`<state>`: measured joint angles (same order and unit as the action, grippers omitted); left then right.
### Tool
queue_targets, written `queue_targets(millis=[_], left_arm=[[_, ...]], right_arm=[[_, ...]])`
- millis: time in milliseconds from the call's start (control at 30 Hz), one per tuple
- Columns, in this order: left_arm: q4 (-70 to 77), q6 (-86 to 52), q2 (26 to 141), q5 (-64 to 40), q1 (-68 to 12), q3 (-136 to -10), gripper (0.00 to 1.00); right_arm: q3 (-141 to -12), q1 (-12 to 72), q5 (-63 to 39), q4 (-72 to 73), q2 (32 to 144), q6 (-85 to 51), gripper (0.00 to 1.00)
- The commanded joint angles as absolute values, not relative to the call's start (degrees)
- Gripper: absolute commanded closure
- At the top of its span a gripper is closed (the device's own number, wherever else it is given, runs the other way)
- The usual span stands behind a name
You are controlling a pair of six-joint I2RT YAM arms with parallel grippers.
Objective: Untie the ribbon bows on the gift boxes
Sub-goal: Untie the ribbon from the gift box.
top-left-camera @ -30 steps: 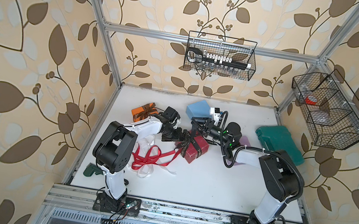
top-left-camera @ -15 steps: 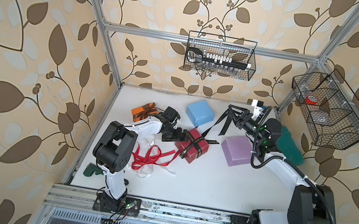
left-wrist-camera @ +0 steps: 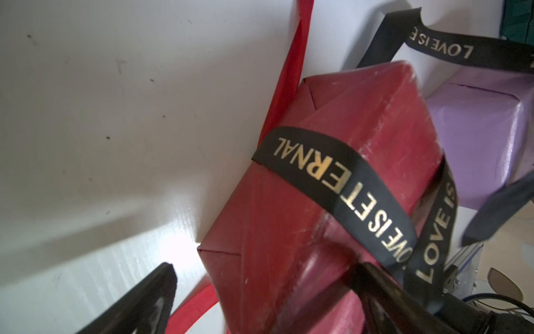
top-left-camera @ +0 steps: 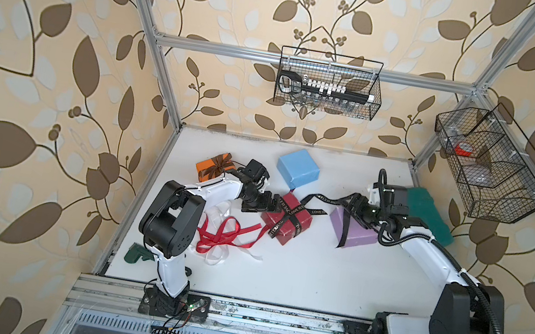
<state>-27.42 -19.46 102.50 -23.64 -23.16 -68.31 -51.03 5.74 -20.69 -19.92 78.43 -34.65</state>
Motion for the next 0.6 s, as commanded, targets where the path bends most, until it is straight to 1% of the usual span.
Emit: queue_targets(millis=[0, 33, 100, 200, 233, 300, 400, 467, 500, 567], left_arm=[[-32.93, -17.71, 102.66, -22.39, -23.82, -69.18, 0.01], [-33.13, -17.71, 102.51, -22.42, -23.82, -69.59, 0.01], [-33.55, -17.58, 102.23, -22.41, -23.83, -70.35, 0.01], [-34.23, -17.49, 101.78, -22.32, -23.82, -71.48, 0.01], [-34.43, -17.59, 101.35, -22.49, -23.82, -71.69, 0.01], [-34.54, -17.92, 100.28, -22.65, -23.82, -71.89, 0.01], [-35.2, -18.3, 97.6, -22.81, -23.82, -72.06, 0.01], [-35.8, -18.51, 95.41, -22.76, -23.82, -71.91, 0.01], [-36.16, -18.56, 94.27, -22.72, -23.81, -71.51, 0.01], [-36.58, -18.85, 91.96, -22.29, -23.73, -70.22, 0.01]], right_arm=[[-54.82, 11.16, -2.16, -37.49, 76.55, -23.4, 0.23], [-56.47, 13.43, 2.11, -40.82, 76.89, -22.19, 0.22], [-58.89, 16.3, 7.07, -44.44, 77.4, -21.47, 0.23], [-62.18, 17.79, 10.45, -46.82, 77.15, -21.11, 0.22], [-62.61, 17.71, 9.1, -45.64, 76.33, -20.82, 0.22], [-62.03, 17.75, 2.81, -39.94, 74.32, -20.38, 0.22], [-62.69, 17.84, -15.72, -31.17, 74.32, -18.57, 0.25], [-64.14, 18.35, -26.02, -26.68, 76.7, -18.29, 0.32], [-65.11, 18.8, -29.11, -25.07, 78.37, -18.18, 0.39], [-68.21, 19.81, -31.73, -24.76, 82.22, -16.67, 0.47]])
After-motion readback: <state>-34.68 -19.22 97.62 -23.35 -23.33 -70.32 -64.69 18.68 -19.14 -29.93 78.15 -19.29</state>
